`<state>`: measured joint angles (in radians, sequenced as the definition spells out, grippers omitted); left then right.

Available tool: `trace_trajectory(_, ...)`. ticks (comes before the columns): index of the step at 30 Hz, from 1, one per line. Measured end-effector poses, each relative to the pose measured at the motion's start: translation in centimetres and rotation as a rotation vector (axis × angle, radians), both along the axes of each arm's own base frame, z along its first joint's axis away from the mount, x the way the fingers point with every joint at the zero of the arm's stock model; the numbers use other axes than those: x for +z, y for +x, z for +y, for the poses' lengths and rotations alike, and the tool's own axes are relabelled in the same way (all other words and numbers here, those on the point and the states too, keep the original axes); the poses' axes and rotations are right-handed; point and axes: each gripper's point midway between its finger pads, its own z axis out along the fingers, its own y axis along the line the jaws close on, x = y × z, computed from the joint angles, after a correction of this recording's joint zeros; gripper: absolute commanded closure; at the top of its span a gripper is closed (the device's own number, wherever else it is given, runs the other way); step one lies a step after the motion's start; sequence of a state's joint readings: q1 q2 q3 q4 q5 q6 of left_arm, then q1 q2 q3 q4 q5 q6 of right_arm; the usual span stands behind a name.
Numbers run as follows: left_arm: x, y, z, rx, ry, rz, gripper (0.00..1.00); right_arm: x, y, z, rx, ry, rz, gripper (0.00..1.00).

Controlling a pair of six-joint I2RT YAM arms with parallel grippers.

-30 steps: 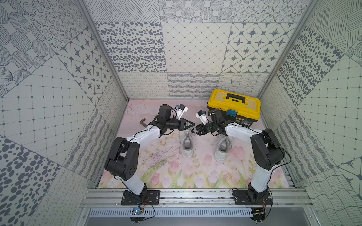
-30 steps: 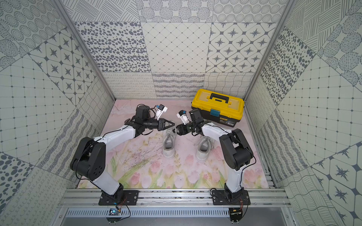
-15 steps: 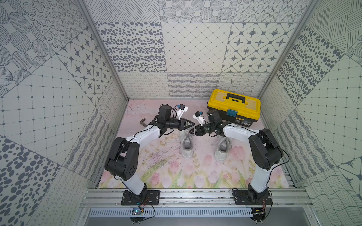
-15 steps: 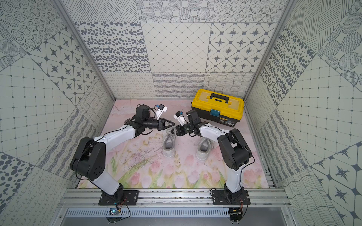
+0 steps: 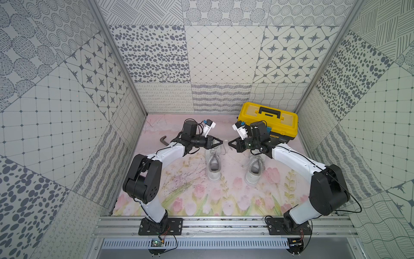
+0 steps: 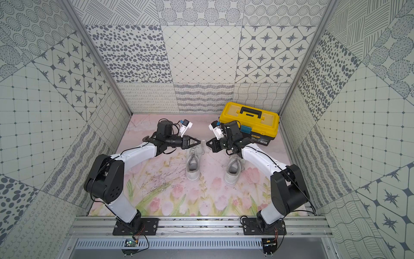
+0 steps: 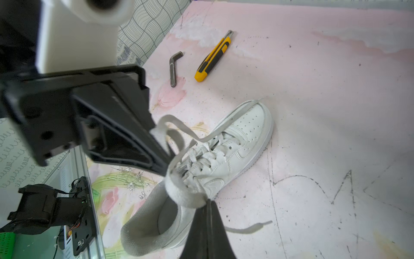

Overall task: Tie the shoes
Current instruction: Cross the shoelace with the shoelace.

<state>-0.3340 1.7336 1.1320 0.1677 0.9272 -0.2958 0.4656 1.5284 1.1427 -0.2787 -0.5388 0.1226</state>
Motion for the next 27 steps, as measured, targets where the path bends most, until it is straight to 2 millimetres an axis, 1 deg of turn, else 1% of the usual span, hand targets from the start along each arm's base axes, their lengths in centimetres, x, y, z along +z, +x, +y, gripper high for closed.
trace_trajectory(2, -0.3, 0.3, -0.1, 0.004, 0.005, 0.005, 1.00, 1.2, -0.5, 0.2, 0.012, 0.011, -0.009, 1.00)
trace_trajectory(5, -0.7, 0.7, -0.2, 0.009, 0.010, 0.009, 1.00, 2.9, -0.7, 0.7, 0.031, 0.033, -0.026, 1.00)
trace_trajectory(10, -1.2, 1.0, -0.5, 0.012, 0.018, 0.015, 1.00, 5.5, -1.3, 2.7, 0.080, 0.073, -0.060, 1.00)
trace_trajectory(12, -1.2, 1.1, -0.6, 0.013, 0.020, 0.015, 1.00, 6.0, -1.3, 3.2, 0.089, 0.080, -0.071, 1.00)
trace_trajectory(14, -1.2, 1.1, -0.6, 0.015, 0.021, 0.014, 1.00, 5.9, -1.2, 3.8, 0.095, 0.081, -0.082, 1.00)
trace_trajectory(18, -1.1, 1.2, -0.6, 0.019, 0.022, 0.011, 1.00, 4.4, -0.3, 4.3, 0.087, 0.058, -0.078, 1.00)
trace_trajectory(27, -1.1, 1.8, -0.6, 0.032, 0.033, 0.024, 1.00, 1.9, 1.5, 4.3, 0.064, 0.000, -0.130, 1.00)
